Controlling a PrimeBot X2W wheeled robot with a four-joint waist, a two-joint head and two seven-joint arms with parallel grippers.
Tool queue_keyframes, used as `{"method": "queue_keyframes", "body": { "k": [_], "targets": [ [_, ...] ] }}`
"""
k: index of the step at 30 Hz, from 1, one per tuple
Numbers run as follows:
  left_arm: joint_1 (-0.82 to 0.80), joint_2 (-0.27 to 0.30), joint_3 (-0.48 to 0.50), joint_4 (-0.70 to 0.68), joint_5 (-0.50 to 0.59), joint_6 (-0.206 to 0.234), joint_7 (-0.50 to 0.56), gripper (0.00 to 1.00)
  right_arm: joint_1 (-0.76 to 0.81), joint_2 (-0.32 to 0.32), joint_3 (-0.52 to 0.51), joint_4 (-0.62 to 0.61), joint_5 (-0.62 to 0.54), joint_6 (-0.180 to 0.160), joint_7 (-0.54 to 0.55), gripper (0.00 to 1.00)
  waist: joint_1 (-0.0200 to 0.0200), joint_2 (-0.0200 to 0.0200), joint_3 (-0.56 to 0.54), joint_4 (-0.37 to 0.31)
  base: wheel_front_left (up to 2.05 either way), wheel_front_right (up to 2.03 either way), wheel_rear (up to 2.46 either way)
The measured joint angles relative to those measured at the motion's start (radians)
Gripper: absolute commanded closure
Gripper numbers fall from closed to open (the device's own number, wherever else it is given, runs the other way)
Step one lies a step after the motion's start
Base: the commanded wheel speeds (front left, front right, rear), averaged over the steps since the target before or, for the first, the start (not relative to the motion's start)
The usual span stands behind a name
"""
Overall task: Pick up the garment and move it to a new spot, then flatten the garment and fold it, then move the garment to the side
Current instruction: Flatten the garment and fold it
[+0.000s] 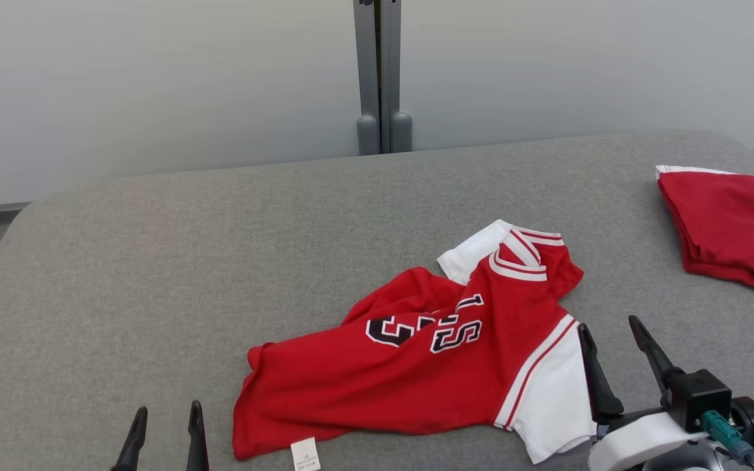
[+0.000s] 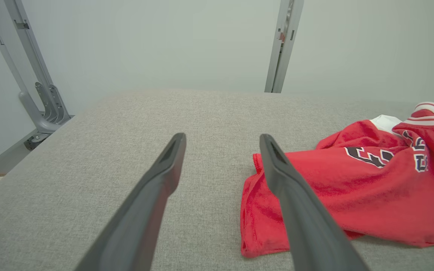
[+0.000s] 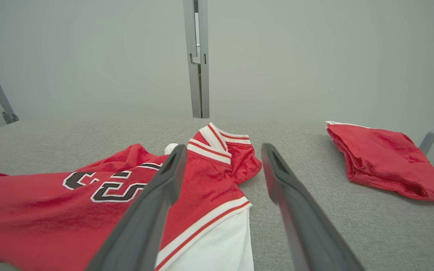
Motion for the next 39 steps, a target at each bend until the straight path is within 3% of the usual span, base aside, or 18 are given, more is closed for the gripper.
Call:
{"method": "queue_keyframes", "body": {
  "k": [5,16,25,31,34,39],
  "targets": [
    [0.052,-0.071,0.082,0.03,0.056,-0.123,0.0,0.0,0.006,0.001,-0.005,0.003,0.011,0.0,0.0,0.0,0.0,0.0,-0.008,0.002,0.0,0.0,0.0],
    [0.062,-0.166,0.212,0.055,0.169,-0.248,0.0,0.0,0.02,0.002,0.005,0.006,0.032,0.0,0.0,0.0,0.0,0.0,-0.007,0.02,0.0,0.0,0.0],
    [0.056,-0.195,0.211,0.078,0.197,-0.278,0.01,0.0,-0.007,-0.008,0.025,0.035,0.042,0.0,0.013,0.0,0.0,0.0,-0.001,0.003,0.0,0.0,0.0],
    [0.016,-0.178,0.132,0.069,0.244,-0.283,0.201,0.0,-0.064,-0.09,0.021,0.025,0.007,0.0,0.282,0.0,0.0,0.0,0.011,-0.022,0.0,0.0,0.0],
    [0.012,-0.18,0.096,0.039,0.253,-0.281,0.309,0.0,-0.058,-0.101,0.015,0.02,0.017,0.0,0.427,0.0,0.0,0.0,0.024,-0.029,0.0,0.0,0.0],
    [-0.004,-0.183,0.064,0.023,0.26,-0.272,0.417,0.0,-0.021,-0.123,0.03,0.037,0.012,0.0,0.548,0.0,0.0,0.0,0.061,-0.032,0.0,0.0,0.0]
  ]
}}
